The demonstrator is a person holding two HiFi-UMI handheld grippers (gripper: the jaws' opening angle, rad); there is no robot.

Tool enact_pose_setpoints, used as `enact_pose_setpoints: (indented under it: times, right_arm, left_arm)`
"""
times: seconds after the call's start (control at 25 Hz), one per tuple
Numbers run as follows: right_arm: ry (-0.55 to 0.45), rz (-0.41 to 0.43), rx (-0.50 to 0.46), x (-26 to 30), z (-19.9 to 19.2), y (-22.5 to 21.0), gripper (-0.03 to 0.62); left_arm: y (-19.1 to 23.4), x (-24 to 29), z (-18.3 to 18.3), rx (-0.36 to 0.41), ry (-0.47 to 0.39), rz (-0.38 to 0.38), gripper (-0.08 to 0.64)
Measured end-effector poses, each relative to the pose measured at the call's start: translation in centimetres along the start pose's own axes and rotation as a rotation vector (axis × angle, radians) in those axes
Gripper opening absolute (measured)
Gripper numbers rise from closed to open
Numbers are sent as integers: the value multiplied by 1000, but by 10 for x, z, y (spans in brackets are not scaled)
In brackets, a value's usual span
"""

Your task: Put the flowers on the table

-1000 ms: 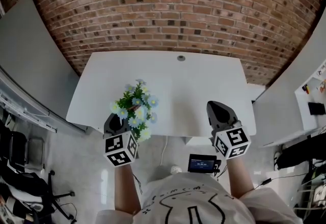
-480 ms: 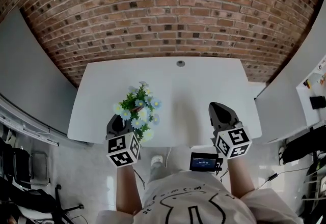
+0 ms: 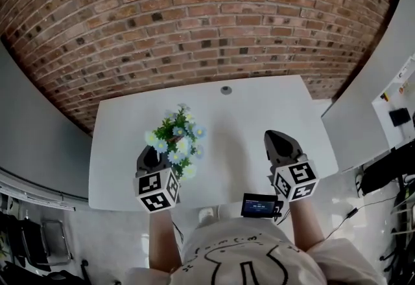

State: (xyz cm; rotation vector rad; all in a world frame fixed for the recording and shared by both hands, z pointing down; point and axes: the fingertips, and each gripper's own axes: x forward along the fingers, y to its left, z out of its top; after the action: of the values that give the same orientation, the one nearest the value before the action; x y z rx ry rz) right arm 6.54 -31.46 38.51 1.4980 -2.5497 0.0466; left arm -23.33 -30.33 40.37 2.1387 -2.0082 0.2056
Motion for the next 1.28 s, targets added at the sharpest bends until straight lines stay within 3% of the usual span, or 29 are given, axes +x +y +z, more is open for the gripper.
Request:
enact_pose_setpoints:
  times: [0.52,1.28]
  right_arm:
    - [51,-106,15,49,0,17,17]
    - [131,-45,-9,106,-28,-34,17]
  left_arm:
    - [39,64,0,10,52,-119,54]
    - [37,113,-30,-26,121,-22,54]
